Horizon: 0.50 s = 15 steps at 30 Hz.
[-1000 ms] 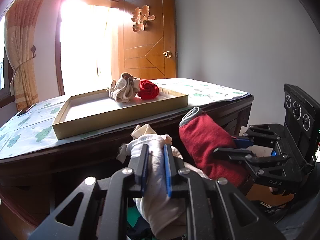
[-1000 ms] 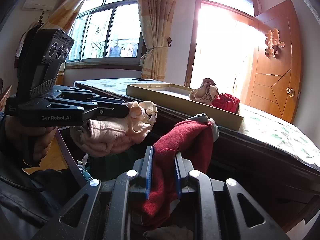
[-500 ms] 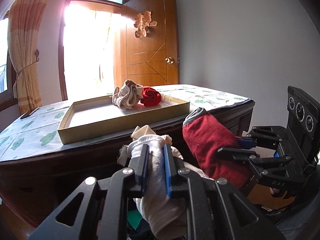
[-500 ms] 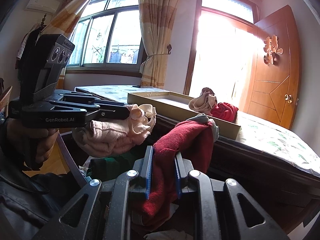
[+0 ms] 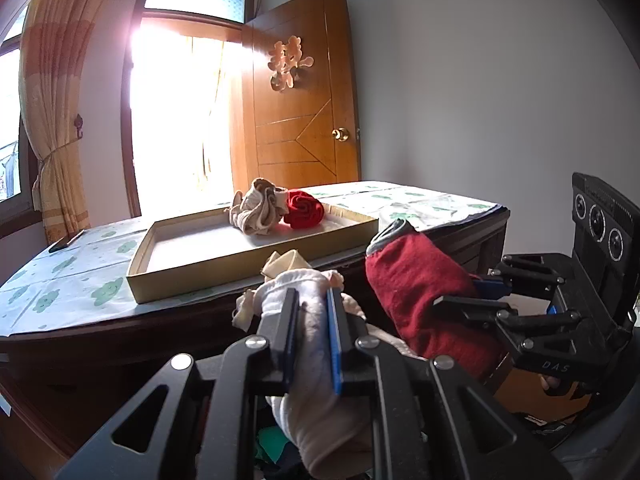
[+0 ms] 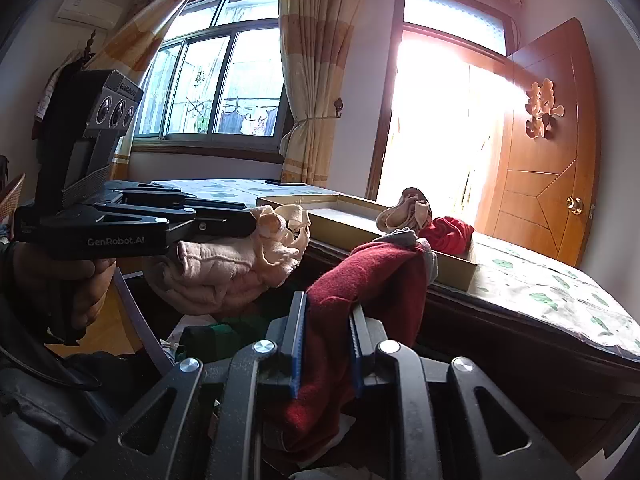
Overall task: Take underwear out of drawer
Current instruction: 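Lift the white underwear and dark red garment up out of the drawer with both tools, then carry both held garments over the cardboard tray with both tools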
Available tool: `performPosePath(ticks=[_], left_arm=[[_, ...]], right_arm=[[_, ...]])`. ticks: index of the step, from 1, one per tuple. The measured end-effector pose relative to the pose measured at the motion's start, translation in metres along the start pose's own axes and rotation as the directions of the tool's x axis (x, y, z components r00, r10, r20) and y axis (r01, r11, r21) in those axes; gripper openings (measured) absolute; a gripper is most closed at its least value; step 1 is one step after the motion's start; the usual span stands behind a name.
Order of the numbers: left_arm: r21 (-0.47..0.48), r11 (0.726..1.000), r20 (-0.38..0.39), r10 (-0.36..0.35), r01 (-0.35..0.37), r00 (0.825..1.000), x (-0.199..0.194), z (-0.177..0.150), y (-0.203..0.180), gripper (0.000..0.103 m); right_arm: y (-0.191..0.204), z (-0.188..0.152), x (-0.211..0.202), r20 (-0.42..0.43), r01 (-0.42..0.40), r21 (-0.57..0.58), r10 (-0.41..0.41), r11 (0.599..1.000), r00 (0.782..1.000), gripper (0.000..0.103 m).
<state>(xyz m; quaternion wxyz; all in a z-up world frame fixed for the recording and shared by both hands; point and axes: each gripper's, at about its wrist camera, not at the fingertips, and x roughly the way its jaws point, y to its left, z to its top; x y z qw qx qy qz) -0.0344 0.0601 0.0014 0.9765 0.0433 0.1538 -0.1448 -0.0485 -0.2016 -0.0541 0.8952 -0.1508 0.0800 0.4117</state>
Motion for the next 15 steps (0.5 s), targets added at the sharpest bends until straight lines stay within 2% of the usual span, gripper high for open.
performPosePath(ticks=[15], left_arm=[[0.014, 0.999, 0.054, 0.03, -0.031, 0.998, -0.0093, 0.0024, -0.0009, 0.011]], right_arm=[[0.0021, -0.0004, -0.0035, 0.029, 0.0, -0.014, 0.0, 1.0, 1.0, 0.02]])
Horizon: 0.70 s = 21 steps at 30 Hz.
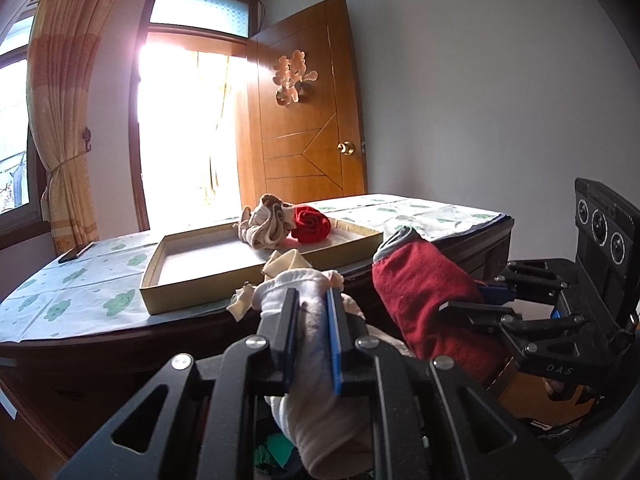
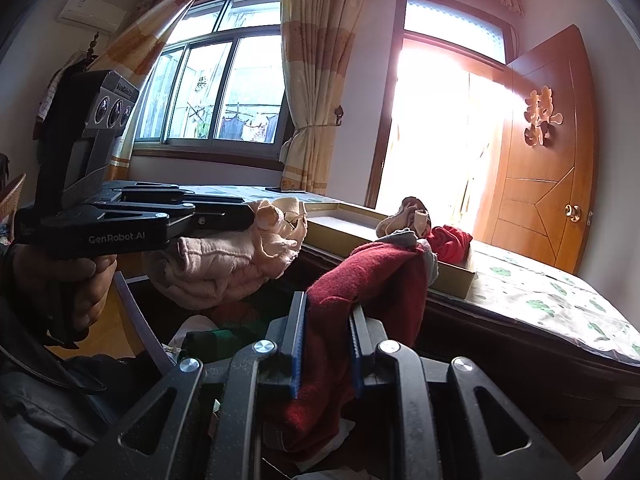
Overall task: Take underwear out of drawer
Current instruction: 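Carry both held garments over the cardboard tray with both tools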
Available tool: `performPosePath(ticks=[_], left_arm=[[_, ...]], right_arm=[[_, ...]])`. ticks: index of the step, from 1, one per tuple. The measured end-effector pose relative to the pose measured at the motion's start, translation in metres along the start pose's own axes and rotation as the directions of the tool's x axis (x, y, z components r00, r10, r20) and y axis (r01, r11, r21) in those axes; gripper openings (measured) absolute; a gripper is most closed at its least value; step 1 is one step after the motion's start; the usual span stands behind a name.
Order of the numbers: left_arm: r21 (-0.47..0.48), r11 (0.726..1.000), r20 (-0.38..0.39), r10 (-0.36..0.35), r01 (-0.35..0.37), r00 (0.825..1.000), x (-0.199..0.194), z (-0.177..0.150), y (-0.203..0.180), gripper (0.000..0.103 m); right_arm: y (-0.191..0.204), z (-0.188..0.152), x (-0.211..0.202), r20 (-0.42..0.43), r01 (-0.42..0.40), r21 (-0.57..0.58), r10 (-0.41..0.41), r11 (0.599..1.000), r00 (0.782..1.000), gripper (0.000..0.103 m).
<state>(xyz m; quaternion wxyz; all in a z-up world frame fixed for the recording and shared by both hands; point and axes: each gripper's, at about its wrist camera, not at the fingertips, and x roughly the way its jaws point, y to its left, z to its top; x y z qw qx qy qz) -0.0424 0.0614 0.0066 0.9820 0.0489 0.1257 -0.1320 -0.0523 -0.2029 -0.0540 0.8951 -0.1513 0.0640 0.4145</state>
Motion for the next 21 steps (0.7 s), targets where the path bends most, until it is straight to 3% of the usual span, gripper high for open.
performPosePath(ticks=[21], left_arm=[[0.032, 0.999, 0.075, 0.04, -0.043, 0.996, -0.013, 0.005, -0.005, 0.011]], right_arm=[[0.009, 0.004, -0.005, 0.042, 0.017, -0.044, -0.015, 0.999, 0.999, 0.02]])
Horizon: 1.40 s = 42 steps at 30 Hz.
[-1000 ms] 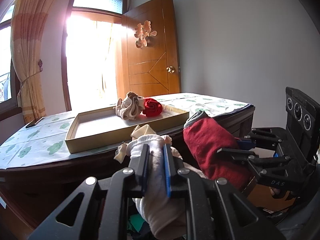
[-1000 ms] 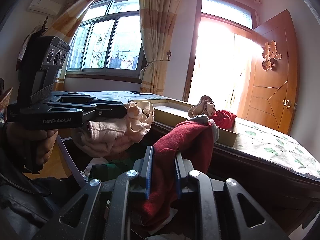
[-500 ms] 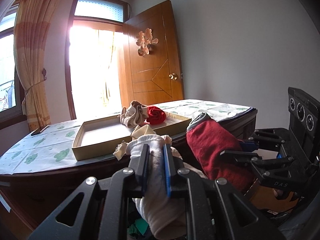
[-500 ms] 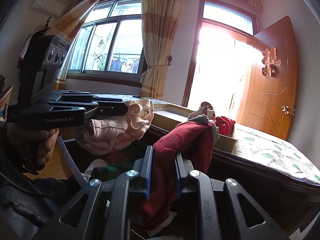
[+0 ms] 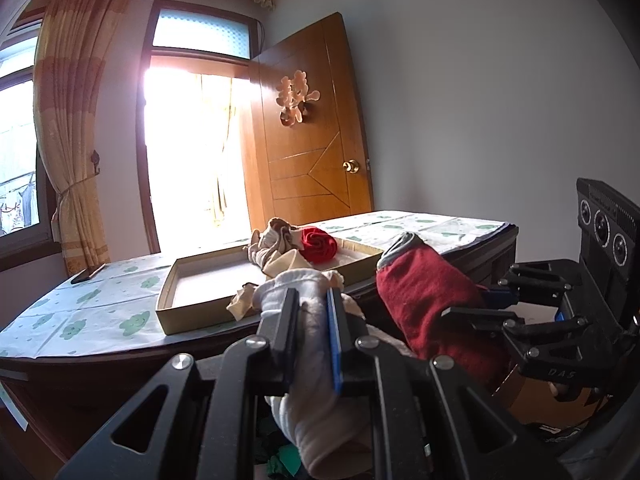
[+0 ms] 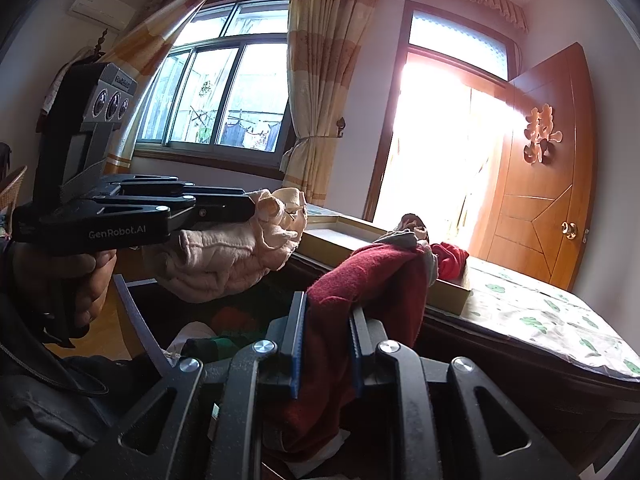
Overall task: Take underwear out of drawer
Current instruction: 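Carry both held garments over the cardboard tray with both tools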
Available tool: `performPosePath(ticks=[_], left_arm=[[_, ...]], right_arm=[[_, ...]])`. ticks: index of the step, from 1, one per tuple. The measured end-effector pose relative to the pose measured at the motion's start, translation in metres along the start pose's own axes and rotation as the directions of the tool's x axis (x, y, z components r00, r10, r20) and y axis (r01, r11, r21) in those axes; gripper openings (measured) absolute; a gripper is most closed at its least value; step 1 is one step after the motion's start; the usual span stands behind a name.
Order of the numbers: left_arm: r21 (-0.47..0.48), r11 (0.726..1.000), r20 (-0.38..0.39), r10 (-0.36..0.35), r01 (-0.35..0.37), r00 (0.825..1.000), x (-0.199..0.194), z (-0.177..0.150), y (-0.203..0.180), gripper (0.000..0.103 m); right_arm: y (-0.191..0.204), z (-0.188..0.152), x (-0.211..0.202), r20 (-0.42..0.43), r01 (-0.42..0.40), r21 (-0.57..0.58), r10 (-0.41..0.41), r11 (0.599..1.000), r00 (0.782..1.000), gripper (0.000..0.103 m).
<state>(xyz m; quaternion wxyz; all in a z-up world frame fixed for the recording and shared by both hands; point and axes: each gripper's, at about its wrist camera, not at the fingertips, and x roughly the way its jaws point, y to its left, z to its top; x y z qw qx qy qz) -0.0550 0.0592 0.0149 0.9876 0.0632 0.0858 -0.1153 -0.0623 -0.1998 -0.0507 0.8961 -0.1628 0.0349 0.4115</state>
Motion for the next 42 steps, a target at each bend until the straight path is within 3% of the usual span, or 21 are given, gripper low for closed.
performPosePath(ticks=[42], left_arm=[[0.022, 0.995, 0.042, 0.096, -0.097, 0.994, 0.012, 0.037, 0.026, 0.011]], right_arm=[[-0.016, 0.043, 0.026, 0.05, -0.041, -0.044, 0.043, 0.998, 0.998, 0.02]])
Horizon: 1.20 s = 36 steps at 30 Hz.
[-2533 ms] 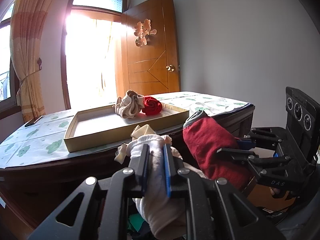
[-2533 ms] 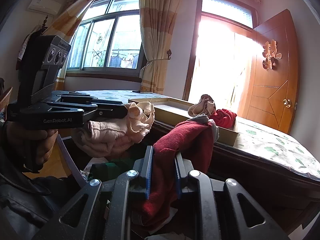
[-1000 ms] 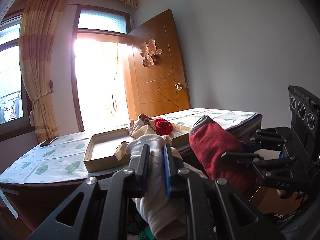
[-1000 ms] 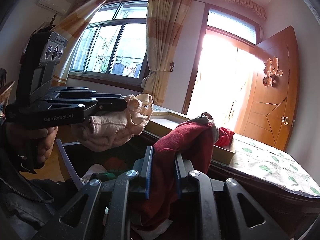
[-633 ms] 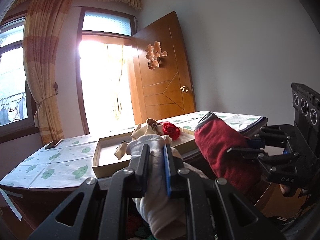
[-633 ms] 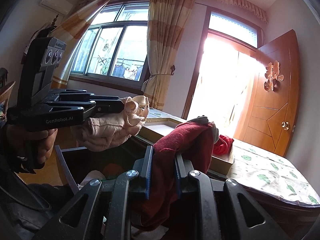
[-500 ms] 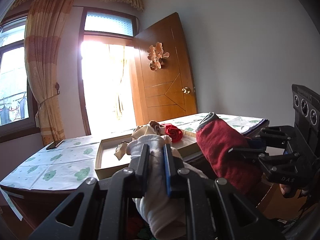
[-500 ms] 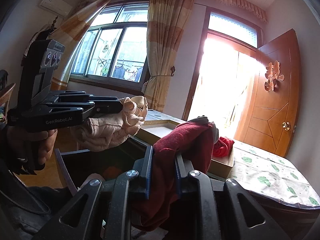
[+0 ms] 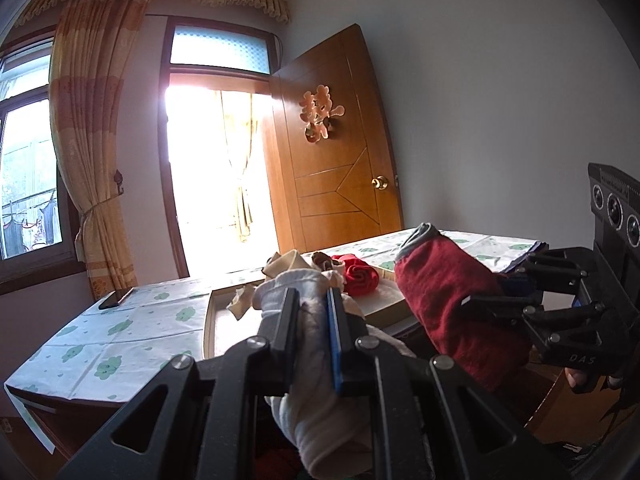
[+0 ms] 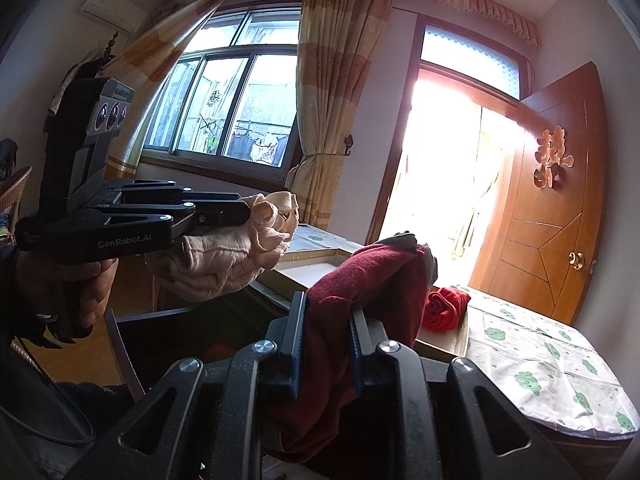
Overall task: Take underwear out of drawer
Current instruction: 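Carry both held garments over the cardboard tray with both tools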
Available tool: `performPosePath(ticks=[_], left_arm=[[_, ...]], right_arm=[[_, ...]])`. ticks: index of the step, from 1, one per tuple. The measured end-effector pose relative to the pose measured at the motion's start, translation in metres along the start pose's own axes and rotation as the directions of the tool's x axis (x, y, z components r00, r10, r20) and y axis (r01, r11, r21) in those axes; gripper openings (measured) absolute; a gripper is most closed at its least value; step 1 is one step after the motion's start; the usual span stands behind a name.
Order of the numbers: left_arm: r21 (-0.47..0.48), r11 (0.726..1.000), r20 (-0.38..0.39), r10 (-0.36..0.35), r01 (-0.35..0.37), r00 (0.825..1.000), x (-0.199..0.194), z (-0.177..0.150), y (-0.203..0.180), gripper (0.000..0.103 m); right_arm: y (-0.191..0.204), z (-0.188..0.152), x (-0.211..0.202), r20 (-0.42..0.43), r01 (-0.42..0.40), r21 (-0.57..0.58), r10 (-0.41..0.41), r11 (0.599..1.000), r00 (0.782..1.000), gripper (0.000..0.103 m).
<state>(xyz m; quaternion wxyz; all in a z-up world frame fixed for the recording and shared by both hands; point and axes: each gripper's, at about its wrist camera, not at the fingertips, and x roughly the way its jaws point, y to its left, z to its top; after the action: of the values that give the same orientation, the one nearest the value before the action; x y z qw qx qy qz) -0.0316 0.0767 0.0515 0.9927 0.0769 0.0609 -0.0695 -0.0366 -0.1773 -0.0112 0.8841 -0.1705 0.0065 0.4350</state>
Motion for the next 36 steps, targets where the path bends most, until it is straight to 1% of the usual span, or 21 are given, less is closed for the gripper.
performPosePath(ticks=[8, 19, 26, 36], left_arm=[[0.035, 0.999, -0.01, 0.019, -0.018, 1.0, 0.016, 0.014, 0.006, 0.011], [0.06, 0.998, -0.027, 0.032, -0.031, 0.999, 0.037, 0.025, 0.015, 0.011], [0.094, 0.994, -0.036, 0.053, -0.049, 0.998, 0.05, 0.034, 0.018, 0.011], [0.109, 0.991, -0.071, 0.08, -0.072, 0.994, 0.081, 0.043, 0.032, 0.011]], right_arm=[[-0.008, 0.012, 0.013, -0.004, -0.01, -0.004, 0.01, 1.0, 1.0, 0.02], [-0.025, 0.03, 0.035, -0.008, -0.014, 0.02, 0.015, 1.0, 1.0, 0.02], [-0.03, 0.035, 0.048, -0.02, -0.019, 0.02, 0.019, 1.0, 1.0, 0.02], [-0.038, 0.051, 0.07, -0.032, -0.023, -0.003, 0.023, 1.0, 0.999, 0.02]])
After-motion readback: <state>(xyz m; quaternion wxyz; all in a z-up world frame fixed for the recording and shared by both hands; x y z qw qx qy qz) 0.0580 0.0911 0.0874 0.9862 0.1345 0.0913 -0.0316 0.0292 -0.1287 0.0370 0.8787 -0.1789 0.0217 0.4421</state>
